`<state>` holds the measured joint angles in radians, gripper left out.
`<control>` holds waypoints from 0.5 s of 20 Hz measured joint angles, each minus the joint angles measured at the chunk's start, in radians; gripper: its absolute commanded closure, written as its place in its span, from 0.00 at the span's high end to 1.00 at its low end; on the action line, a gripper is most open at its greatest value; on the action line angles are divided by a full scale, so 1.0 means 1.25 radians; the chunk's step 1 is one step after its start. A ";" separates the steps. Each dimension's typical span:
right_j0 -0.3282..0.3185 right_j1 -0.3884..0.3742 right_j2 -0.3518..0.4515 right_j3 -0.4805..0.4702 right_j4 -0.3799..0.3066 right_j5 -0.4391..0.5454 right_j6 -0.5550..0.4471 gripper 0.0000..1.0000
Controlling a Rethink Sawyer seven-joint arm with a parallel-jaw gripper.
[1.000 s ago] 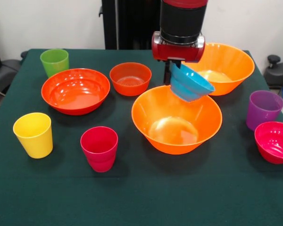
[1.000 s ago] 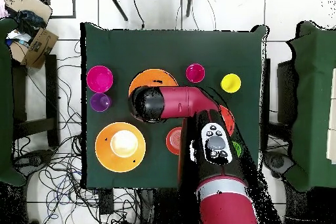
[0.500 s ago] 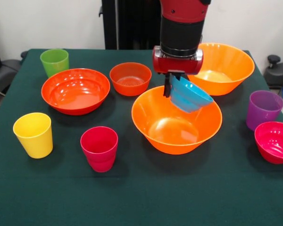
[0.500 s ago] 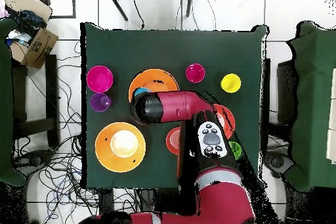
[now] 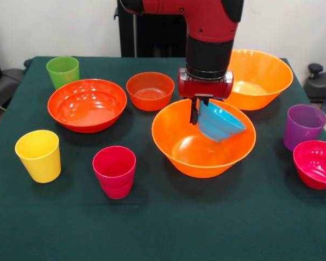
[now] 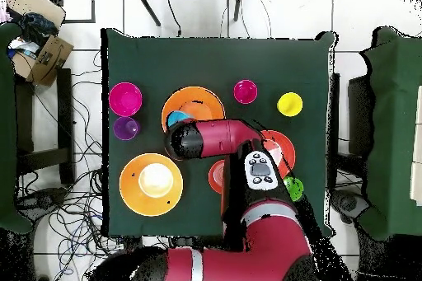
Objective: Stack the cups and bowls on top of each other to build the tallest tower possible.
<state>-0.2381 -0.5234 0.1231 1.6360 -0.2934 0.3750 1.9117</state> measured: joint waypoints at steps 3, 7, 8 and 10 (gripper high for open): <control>0.000 0.013 -0.002 0.000 0.000 -0.008 0.000 0.00; 0.000 0.029 -0.004 -0.002 0.000 -0.010 0.000 0.00; -0.001 0.032 -0.004 -0.002 0.000 -0.010 0.000 0.00; 0.000 0.045 -0.004 -0.010 0.000 -0.010 0.000 0.00</control>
<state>-0.2387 -0.4666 0.1183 1.6237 -0.2934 0.3628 1.9117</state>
